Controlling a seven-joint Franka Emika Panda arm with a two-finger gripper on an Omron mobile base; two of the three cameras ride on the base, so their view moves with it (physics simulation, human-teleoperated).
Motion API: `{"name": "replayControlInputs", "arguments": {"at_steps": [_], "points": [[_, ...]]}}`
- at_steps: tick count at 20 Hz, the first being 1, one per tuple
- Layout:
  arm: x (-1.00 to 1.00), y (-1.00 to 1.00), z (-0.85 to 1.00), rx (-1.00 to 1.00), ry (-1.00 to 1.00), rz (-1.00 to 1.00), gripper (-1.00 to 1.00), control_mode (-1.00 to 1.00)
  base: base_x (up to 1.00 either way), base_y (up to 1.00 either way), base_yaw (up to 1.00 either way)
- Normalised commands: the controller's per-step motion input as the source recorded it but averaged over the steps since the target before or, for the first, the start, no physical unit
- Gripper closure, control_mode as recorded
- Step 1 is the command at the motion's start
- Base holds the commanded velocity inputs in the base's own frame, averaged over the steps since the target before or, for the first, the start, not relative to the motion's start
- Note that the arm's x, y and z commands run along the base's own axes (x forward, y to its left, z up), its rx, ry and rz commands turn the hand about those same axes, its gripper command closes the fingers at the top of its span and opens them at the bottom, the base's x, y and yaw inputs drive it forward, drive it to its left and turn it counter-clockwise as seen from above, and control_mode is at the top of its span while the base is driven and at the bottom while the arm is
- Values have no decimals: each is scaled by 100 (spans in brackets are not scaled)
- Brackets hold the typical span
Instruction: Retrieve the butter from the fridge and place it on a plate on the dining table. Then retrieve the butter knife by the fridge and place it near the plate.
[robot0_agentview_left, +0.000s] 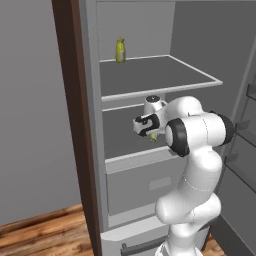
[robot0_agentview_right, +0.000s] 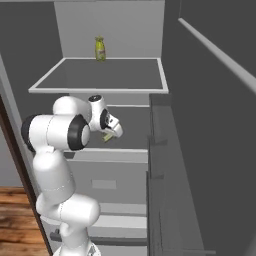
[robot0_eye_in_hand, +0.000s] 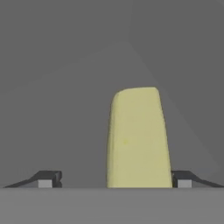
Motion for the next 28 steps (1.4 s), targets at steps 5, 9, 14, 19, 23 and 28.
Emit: {"name": "replayControlInputs", "arguments": {"at_steps": [5,9,14,19,23,28], "points": [[0,-1,-30,0,0,0,-100,-100,0,0,0],[0,-3,-36,0,0,0,100,-100,0,0,0],[0,-1,-9,0,0,0,100,-100,0,0,0],[-31,-13,0,0,0,-1,100,-100,0,0,0],[-96,-33,0,0,0,0,100,-100,0,0,0],[-100,-32,15,7,0,1,100,-100,0,0,0]]}}
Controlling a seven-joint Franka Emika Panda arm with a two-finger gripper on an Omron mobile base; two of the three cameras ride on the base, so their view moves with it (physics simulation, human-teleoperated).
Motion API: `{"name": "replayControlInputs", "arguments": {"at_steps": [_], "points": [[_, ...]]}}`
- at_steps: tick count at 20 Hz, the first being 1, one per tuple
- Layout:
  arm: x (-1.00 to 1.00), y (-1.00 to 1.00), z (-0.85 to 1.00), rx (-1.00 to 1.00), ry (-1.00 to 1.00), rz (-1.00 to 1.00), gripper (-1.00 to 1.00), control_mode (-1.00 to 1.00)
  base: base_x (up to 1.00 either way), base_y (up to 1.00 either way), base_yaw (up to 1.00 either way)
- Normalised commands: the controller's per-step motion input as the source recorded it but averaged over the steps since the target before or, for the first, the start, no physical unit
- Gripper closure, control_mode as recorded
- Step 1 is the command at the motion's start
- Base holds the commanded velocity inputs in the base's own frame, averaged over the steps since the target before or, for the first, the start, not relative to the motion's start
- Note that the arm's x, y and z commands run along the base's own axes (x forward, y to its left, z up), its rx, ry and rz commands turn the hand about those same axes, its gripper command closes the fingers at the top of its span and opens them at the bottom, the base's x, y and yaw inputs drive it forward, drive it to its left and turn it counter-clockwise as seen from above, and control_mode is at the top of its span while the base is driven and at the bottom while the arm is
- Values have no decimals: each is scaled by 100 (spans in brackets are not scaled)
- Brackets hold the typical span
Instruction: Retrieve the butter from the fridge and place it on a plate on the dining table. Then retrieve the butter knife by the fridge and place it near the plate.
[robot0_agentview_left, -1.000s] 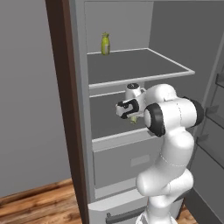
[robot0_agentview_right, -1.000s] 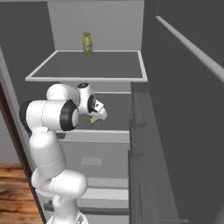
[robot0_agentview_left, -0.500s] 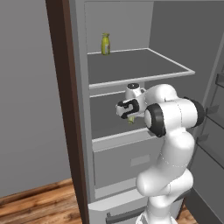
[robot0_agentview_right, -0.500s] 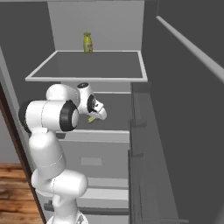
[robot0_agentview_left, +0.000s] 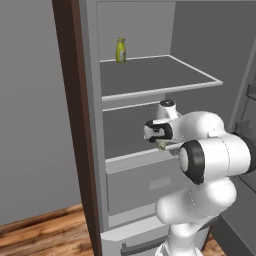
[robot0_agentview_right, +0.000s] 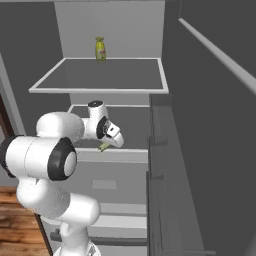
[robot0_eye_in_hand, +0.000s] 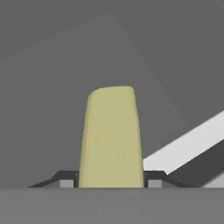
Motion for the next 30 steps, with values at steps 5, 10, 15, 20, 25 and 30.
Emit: {"name": "replayControlInputs", "arguments": {"at_steps": [5,10,15,20,25,30], "points": [[-100,-9,37,8,0,0,100,-100,0,0,0],[-100,0,48,1,0,0,100,-100,0,0,0],[-92,0,61,0,0,0,100,-100,0,0,0],[-70,0,75,0,0,0,100,-100,0,0,0],[-39,0,76,4,0,0,100,-100,0,0,0],[-19,0,62,1,10,1,100,-100,0,0,0]]}}
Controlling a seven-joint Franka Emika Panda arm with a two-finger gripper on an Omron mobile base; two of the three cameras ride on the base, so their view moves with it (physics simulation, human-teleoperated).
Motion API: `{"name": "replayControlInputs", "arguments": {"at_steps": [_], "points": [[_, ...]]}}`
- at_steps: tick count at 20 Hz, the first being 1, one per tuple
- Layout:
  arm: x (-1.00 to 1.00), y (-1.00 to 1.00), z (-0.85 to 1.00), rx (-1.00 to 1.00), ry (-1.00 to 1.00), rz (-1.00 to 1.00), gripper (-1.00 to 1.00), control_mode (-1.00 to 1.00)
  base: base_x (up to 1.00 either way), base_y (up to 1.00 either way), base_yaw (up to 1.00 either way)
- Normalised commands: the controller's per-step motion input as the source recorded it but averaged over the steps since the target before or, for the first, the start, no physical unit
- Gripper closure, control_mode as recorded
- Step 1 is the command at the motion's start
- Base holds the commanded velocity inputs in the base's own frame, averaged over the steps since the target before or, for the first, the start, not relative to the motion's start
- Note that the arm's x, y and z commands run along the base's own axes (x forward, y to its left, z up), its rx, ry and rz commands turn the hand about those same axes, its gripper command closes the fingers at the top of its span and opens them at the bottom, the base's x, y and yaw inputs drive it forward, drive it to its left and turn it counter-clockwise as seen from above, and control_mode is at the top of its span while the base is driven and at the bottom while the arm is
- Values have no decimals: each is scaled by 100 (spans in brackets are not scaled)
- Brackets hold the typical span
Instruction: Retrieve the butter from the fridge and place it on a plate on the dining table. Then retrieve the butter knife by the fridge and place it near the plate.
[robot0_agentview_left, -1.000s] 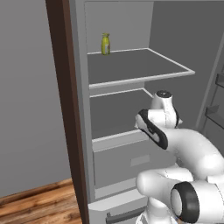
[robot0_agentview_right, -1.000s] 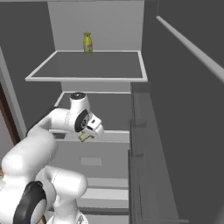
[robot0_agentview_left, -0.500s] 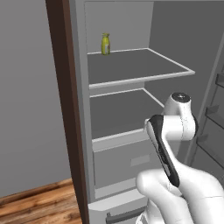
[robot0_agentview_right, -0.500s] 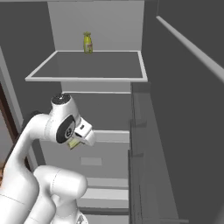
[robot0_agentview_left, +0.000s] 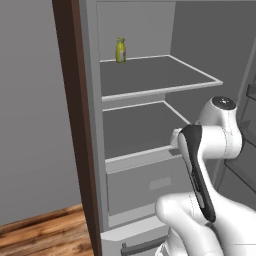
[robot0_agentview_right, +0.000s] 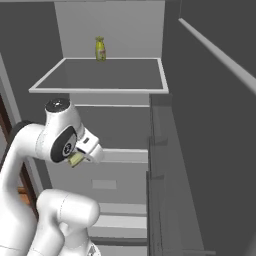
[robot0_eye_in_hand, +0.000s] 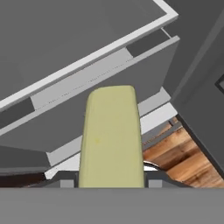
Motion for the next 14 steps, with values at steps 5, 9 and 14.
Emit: {"name": "replayControlInputs", "arguments": {"at_steps": [5,9,14], "points": [[-5,2,17,-5,25,3,100,-100,0,0,0],[-6,0,-1,0,4,2,100,-100,0,0,0],[-13,4,-5,0,0,0,100,-100,0,0,0]]}}
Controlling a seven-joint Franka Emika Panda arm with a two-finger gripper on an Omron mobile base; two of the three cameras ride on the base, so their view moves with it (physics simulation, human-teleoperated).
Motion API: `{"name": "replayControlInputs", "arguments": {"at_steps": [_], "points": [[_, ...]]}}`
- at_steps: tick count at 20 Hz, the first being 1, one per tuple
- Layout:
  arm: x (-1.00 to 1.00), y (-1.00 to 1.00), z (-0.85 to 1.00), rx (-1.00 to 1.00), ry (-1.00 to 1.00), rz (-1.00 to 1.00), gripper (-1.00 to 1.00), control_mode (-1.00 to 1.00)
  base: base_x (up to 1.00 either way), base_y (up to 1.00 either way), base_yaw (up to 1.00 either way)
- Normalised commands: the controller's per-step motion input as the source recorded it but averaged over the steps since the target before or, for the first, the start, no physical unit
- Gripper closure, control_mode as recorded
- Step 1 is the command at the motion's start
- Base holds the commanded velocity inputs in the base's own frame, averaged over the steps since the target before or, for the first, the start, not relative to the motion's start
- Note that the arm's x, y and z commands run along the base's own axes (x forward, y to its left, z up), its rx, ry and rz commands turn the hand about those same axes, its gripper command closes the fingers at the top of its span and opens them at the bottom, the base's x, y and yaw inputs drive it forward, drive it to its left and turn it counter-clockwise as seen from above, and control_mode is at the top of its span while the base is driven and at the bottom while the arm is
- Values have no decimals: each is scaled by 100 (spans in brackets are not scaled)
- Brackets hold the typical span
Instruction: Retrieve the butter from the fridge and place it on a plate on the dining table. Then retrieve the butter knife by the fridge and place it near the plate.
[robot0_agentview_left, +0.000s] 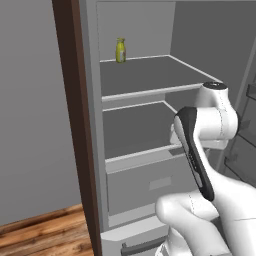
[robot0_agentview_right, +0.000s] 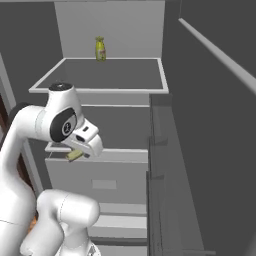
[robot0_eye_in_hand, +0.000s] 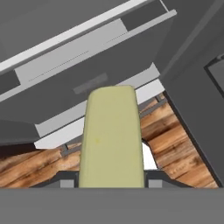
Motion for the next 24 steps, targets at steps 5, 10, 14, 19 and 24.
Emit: {"name": "replayControlInputs", "arguments": {"at_steps": [5,10,14,19,24], "points": [[-32,7,-8,0,0,1,100,100,-28,7,2],[0,0,0,0,0,0,100,100,-70,29,6],[0,0,0,0,0,0,100,100,-65,59,21],[0,0,0,0,0,0,100,100,-66,70,45],[0,0,0,0,0,0,100,100,-65,51,63]]}}
